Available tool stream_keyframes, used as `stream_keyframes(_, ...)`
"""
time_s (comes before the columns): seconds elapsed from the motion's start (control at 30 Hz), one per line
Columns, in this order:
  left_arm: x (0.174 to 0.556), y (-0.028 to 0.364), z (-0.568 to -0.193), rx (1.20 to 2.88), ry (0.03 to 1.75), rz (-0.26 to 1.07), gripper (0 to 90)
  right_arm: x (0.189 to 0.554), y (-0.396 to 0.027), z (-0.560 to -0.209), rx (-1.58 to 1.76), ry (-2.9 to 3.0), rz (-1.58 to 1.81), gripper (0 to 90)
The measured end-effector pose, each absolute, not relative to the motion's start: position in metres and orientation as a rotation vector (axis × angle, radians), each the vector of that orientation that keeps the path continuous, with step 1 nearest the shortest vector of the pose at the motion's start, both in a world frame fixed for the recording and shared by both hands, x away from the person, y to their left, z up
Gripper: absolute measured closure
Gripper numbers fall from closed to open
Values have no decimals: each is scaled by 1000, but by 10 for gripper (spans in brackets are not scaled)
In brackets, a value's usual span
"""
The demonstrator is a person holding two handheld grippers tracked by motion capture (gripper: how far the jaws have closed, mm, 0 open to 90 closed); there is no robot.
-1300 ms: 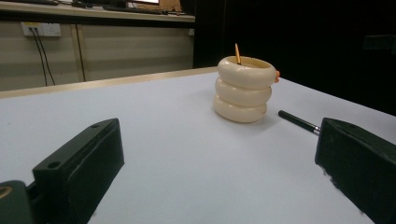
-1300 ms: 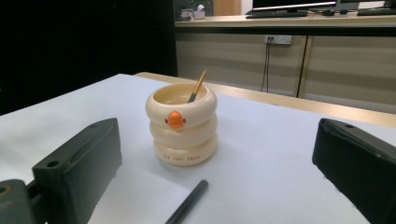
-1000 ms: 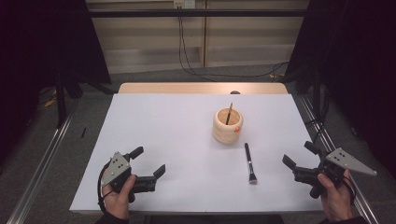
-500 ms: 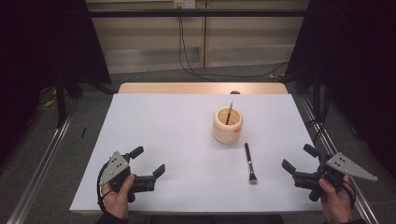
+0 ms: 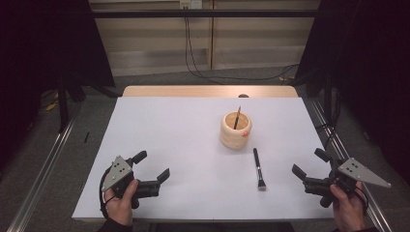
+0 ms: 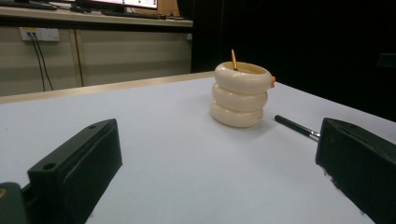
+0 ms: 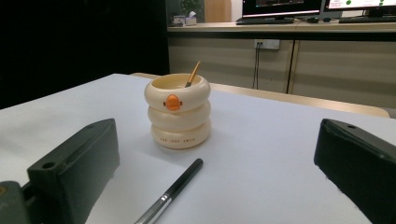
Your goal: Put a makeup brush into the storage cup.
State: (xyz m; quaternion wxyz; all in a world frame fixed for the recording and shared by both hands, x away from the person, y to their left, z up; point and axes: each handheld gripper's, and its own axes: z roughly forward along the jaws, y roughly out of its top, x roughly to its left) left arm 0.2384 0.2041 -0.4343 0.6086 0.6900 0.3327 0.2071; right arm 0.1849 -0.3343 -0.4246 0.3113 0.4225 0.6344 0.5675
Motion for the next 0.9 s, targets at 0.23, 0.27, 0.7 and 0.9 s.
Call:
stream_keyframes(0.23,239,203,-435,1599,761,475,4,200,-327,-413,1068,1673,1509,0)
stream_keyframes(0.27,239,203,-435,1597,763,474,4,203,-326,-412,1056,1681,1508,0)
stream_keyframes(0.7,238,205,-434,1596,772,479,5,235,-305,-403,1036,1749,1502,0)
stream_keyframes(0.9,239,204,-435,1603,765,473,5,252,-302,-397,1019,1768,1495,2)
